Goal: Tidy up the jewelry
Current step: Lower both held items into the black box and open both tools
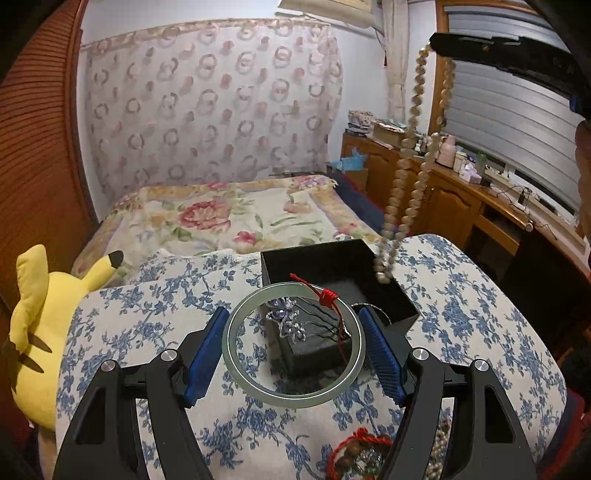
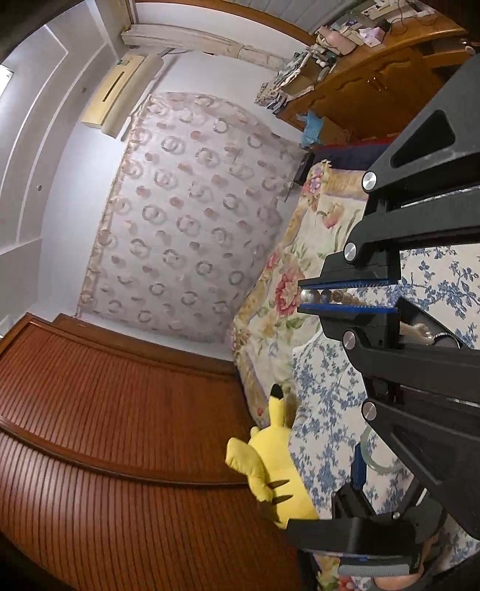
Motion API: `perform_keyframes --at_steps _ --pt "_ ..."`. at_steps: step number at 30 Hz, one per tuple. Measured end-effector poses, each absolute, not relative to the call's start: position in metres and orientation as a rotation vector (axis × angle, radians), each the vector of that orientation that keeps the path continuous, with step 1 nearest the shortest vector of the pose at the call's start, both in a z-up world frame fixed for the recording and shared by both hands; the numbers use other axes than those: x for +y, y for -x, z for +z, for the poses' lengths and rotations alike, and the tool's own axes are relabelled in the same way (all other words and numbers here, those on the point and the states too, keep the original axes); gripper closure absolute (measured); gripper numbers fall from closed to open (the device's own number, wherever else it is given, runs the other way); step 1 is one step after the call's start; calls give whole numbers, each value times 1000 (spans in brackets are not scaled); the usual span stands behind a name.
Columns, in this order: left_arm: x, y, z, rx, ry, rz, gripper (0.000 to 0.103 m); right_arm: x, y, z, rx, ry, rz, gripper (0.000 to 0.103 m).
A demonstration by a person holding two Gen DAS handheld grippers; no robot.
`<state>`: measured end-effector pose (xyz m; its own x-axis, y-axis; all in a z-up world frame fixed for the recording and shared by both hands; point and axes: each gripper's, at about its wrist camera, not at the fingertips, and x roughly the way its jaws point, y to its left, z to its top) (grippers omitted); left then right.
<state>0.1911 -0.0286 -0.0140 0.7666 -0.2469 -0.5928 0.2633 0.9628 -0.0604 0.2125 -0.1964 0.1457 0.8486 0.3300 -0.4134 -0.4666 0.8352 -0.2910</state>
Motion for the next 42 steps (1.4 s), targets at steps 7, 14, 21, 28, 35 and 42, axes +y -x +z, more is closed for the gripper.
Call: perform_keyframes --at_steps 7,14,21,28,35,42 --pt "-32 -213 -20 658 -23 -268 34 -194 -243 92 525 344 450 95" --pt "-43 -231 -27 677 -21 -271 34 -202 -251 48 637 265 489 75" --pt "-59 -244 -34 699 -47 -267 34 -224 -236 45 623 239 480 74" --pt "-65 -243 -39 710 -55 -268 33 -241 -226 37 622 211 469 74" --pt "-62 -233 -27 670 -59 -265 24 -249 -218 25 635 198 459 74" --pt "-47 -206 -17 651 -43 -275 24 -255 -188 15 636 147 470 74"
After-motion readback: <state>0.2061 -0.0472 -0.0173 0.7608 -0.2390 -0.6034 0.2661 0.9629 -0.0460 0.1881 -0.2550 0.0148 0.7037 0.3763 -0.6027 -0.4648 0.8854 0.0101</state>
